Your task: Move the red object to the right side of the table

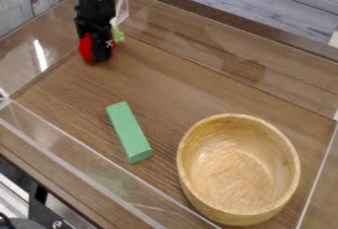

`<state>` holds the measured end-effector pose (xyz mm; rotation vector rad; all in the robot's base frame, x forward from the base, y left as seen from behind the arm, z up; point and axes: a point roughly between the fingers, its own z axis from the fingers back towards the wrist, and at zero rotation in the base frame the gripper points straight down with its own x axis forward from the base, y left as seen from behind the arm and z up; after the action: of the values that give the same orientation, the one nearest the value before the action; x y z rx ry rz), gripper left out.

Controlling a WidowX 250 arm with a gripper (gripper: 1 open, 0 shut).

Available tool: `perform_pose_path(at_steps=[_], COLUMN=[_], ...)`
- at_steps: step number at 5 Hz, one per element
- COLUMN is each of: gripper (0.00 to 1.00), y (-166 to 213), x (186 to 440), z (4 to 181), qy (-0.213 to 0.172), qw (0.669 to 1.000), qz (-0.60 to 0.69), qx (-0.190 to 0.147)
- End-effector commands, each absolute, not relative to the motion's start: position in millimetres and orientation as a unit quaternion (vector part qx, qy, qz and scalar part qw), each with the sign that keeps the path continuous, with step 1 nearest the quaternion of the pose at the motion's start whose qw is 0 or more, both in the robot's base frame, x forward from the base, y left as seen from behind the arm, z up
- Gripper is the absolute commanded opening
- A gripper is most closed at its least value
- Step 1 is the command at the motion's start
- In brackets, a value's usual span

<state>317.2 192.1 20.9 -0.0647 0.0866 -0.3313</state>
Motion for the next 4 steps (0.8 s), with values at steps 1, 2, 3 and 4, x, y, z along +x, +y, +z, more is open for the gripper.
perform_pose_path(at_steps=[1, 2, 3, 4], gripper=[0.00, 1.00, 0.00, 0.00], y=[187, 186, 172, 151], x=[326, 330, 337, 346], z=[33.2, 44.2, 61.2, 81.8], qy=[0.027, 0.024, 0.018, 0.008], qw=[0.984, 0.983, 0.990, 0.994], qz=[-0.173, -0.176, -0.139, -0.110], qx=[-0.028, -0.041, -0.029, -0.017])
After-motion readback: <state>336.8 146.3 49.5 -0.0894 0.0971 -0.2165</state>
